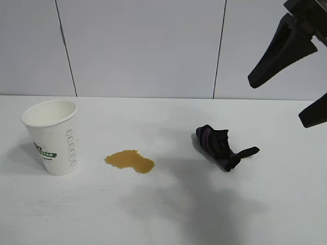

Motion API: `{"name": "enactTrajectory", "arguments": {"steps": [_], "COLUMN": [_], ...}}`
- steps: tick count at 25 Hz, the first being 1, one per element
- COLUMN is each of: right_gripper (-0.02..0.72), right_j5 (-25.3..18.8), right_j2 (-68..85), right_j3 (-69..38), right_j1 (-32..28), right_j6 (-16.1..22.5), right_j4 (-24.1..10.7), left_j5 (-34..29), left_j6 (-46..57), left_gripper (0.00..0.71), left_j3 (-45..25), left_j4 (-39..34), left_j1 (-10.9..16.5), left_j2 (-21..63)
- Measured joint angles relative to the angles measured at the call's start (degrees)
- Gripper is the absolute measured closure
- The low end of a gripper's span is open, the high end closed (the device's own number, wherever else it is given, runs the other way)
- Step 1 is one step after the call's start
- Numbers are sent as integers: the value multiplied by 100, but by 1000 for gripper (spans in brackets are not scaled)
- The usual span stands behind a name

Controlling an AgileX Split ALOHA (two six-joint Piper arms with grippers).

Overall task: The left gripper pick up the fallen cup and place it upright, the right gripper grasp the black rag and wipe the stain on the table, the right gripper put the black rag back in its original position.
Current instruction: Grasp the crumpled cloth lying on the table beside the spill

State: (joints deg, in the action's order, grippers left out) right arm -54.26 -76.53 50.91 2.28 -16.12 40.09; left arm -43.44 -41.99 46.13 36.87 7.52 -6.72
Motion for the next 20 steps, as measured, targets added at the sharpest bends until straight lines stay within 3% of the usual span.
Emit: {"name": "enactTrajectory", "arguments": {"steps": [6,11,20], "right_gripper": [81,81,81], "right_j5": [0,0,0], "right_j2": [0,0,0], "right_j3": [0,0,0], "right_j1": [0,0,0], "right_j6": [0,0,-63], "right_j4": [-5,-16,-40], "left_j5": [-1649,-2751,-3016], "left_j6": [2258,3105,3473], "left_gripper": [47,47,48], "left_j3": [0,0,-52], "left_j4": [-1855,-2918,-3687], "left_j1": [0,0,-184], "left_j2": [165,187,232]}}
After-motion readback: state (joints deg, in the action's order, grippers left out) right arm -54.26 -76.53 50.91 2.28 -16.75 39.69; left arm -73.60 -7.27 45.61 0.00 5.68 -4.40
